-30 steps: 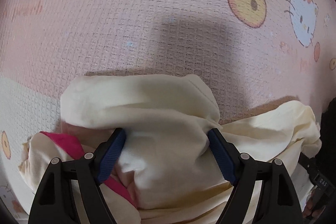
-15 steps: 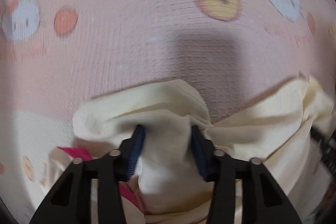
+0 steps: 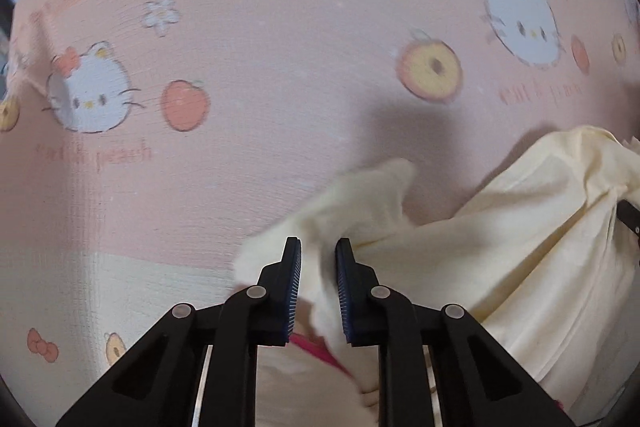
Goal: Fold clothes
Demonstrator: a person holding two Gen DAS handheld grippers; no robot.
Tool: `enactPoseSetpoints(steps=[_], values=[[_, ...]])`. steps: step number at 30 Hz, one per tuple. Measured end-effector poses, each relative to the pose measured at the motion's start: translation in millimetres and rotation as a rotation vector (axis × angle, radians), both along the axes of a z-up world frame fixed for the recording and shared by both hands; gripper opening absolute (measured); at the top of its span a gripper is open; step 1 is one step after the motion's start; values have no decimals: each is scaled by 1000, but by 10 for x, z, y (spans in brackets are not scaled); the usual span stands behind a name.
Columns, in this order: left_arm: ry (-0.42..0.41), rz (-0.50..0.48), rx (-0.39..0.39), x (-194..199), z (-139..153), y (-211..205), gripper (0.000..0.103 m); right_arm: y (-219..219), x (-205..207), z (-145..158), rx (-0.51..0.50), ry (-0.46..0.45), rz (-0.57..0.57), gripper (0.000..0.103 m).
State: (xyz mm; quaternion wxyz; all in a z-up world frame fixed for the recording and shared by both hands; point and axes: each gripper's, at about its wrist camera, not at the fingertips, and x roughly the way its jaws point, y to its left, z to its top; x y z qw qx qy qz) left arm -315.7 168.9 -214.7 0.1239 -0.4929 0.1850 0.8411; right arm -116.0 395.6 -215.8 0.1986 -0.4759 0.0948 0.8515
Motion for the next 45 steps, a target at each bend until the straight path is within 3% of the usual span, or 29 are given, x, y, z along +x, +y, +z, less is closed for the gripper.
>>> enactPoseSetpoints(steps=[6,8,10,13,15,17,18,19,21,22,25,33,41,45], values=[[87,65,40,-292,384,-281,11,-49,-105,331,170,61,3,16],[50,62,103,-383,459,-339,11,-15,-145,420,219,76,-11,16],[-20,31,221,-496,473,-391,11,55,-192,442,215,82,-23,16],[-100,-19,281,-498,464,-301,12,163,-303,295,190,30,-24,16],[-205,-23,309,-554,311,-197,23,221,-340,166,166,-16,-23,16],[-296,-4,375,-577,176,-178,64,256,-316,92,147,-51,-8,19],[-333,6,414,-566,129,-171,71,269,-306,72,141,-66,8,24],[-365,12,455,-562,86,-172,76,287,-291,58,133,-79,20,28],[-429,57,531,-615,-6,-188,76,399,-225,58,64,-79,1,64],[-447,86,548,-651,-40,-189,76,468,-186,58,18,-76,-14,68],[-413,152,487,-718,-53,-132,76,674,-71,60,-119,-65,-61,69],[-401,-10,306,-700,-139,435,76,1152,128,-95,-454,19,-228,69],[-421,-35,253,-614,-345,616,76,1261,36,-271,-470,3,-271,70],[-389,-46,234,-529,-370,654,76,1353,-112,-452,-485,-24,-272,70]])
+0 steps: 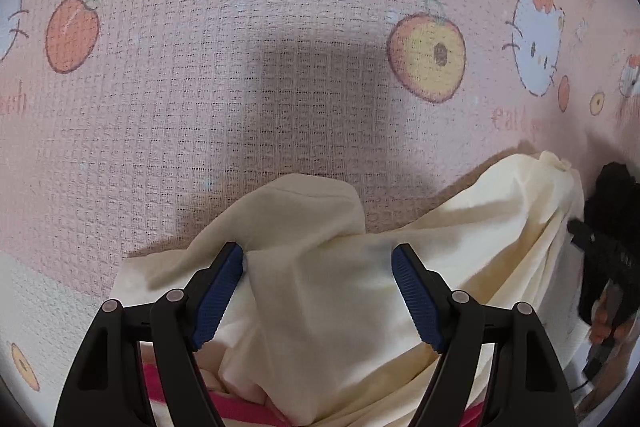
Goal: Fold clothes
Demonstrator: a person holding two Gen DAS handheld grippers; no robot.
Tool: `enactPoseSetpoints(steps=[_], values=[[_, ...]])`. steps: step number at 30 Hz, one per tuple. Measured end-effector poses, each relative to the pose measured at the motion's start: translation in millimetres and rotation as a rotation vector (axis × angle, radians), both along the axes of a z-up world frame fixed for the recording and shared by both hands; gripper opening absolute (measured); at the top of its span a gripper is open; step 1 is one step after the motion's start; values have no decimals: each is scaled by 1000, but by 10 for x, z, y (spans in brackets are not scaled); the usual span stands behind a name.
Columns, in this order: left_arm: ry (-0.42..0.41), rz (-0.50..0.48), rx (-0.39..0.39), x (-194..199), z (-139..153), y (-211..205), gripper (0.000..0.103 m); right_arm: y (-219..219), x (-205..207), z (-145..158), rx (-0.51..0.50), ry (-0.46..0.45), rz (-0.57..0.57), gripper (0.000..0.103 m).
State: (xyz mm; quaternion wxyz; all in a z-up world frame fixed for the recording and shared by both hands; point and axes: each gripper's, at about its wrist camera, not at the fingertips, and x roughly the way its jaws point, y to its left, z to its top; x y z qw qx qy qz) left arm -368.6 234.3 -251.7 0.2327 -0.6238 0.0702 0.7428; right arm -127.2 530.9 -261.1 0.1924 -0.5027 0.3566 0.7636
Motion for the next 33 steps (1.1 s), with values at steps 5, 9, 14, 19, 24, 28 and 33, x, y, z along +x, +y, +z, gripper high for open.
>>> enactPoseSetpoints(steps=[5,9,14,19,24,28,33], values=[[7,-20,-18,121,-131,76,101,175,-159,-131,-116,73,1,70],[67,-67,-92,296,-205,214,103,163,-223,-234,-259,144,63,83],[109,-84,-124,391,-221,299,103,104,-197,-260,-291,192,102,94],[85,-23,-74,312,-170,239,96,204,-64,-345,-370,244,-20,93],[101,43,-72,255,-95,183,73,167,-119,-299,-294,186,-64,81],[166,5,-84,304,-9,348,43,-131,-366,-161,42,32,41,48],[240,-73,-114,377,35,477,19,-497,-516,-123,255,-37,187,16]])
